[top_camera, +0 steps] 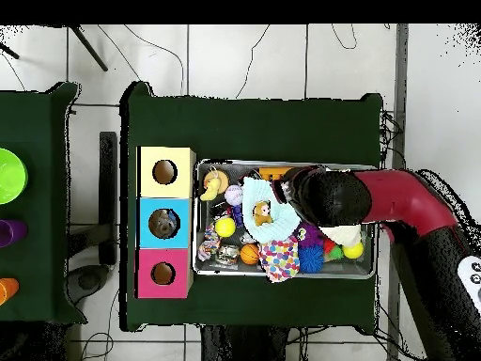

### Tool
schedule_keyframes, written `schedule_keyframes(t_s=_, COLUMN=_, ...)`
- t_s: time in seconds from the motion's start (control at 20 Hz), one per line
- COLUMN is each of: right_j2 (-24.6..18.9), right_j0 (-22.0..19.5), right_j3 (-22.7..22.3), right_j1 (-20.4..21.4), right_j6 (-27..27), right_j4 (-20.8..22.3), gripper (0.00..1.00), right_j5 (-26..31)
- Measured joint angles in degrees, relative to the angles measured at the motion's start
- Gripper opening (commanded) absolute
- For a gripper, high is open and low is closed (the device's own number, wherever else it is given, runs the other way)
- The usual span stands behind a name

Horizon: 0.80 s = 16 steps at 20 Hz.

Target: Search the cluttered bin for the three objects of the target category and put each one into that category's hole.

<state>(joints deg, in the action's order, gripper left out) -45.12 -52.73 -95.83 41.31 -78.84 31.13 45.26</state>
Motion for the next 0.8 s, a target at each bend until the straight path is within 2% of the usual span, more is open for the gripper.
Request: schedule_keyframes(t_s=0.8, right_j2=0.01, right_j0=-1.61, right_j3=4.24, right_j1=-2.17, right_j6=3.21, right_j4=0.53, gripper=1.0, right_j5=2.48)
